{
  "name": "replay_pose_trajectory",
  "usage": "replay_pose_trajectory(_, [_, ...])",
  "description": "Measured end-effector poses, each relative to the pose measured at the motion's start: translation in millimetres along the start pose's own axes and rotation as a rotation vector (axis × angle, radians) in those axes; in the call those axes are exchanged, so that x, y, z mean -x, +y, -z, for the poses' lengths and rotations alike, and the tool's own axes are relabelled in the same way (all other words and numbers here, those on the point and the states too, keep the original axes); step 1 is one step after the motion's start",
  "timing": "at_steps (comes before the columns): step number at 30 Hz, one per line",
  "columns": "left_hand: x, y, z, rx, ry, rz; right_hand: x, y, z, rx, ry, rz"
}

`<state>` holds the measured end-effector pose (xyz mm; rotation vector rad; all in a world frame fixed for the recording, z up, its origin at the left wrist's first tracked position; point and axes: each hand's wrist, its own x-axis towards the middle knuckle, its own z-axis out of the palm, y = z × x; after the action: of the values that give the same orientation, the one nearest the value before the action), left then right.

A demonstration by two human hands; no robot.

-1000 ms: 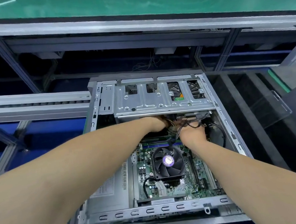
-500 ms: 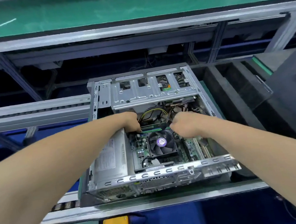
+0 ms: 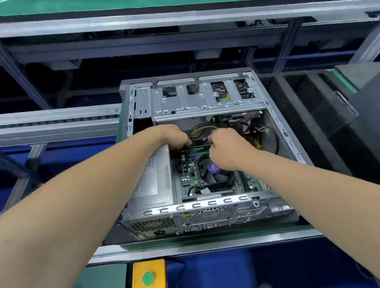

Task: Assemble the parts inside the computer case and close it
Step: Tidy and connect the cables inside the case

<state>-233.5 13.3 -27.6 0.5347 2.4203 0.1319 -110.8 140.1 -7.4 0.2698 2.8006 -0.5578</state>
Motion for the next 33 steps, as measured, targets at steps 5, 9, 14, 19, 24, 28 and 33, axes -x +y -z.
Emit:
replay_pose_trajectory(5, [-5,-1,-1,-0.191,-0.044,-0.004,2,15,-12,0.036,-0.048,-0.105])
replay_pose_trajectory(9, [-13,-6,-7,-0.156,-0.058,0.04,-1,20,-14,-0.042,0.044,-0.134])
replay_pose_trajectory(14, [-17,-6,-2,-0.23,-0.04,-0.002,-4,27,-14,-0.043,0.079,-0.174])
replay_pose_trajectory(19, [-20,-9,-3,-0.217,-0.015,0.017,-6,22,-19,0.201,0.066,-0.081])
replay_pose_trajectory(24, [-22,-8,-2,-0.309,0.022,0.037,-18,20,-19,0.361,0.037,0.072])
replay_pose_trajectory(28, [-18,-7,-1,-0.466,-0.025,0.001,-35,19,-17,0.43,0.037,0.155])
replay_pose_trajectory(33, [-20,-9,-4,-0.254,-0.014,0.06,-54,18,-24,0.598,-0.078,0.214])
